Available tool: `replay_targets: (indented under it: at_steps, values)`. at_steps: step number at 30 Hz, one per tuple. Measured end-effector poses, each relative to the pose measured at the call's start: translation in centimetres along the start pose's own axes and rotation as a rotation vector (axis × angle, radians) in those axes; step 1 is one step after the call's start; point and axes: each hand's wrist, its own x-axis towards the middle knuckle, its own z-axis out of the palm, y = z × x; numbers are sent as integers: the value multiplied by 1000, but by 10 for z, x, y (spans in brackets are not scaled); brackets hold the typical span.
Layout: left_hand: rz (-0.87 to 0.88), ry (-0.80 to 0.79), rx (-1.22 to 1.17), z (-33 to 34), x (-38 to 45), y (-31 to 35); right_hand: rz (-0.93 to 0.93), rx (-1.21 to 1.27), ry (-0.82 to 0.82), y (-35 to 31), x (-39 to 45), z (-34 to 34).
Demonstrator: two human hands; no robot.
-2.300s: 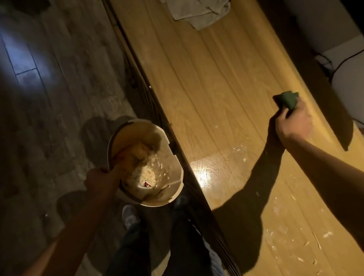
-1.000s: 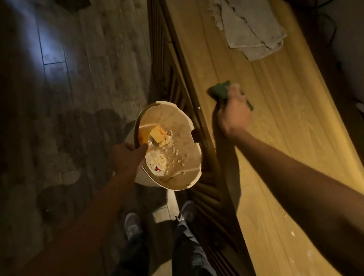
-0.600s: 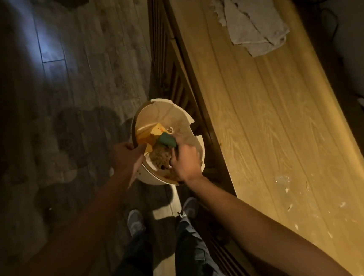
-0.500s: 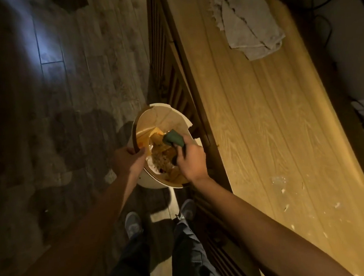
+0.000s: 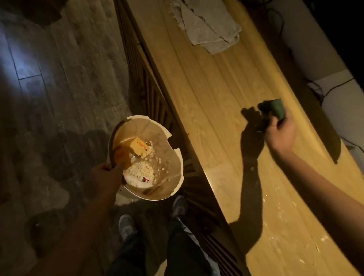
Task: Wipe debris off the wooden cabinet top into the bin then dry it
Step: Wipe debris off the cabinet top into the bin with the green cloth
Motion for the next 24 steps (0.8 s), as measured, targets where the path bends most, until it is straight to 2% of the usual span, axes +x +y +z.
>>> replay_targets:
  at_steps: [7,13,17,24]
  values:
    - [36,57,111,15,-18,-28,219,-436,56,117,93,-103]
    - [-3,54,139,30,-36,-54,296,-565,-55,171,99,-113]
    - [-10,59,151,37,-51,-61,254,-475,32,159,72,-92]
    - [-1,48,104,34,-79,-62,-51,-507,-114,103,-22,-45]
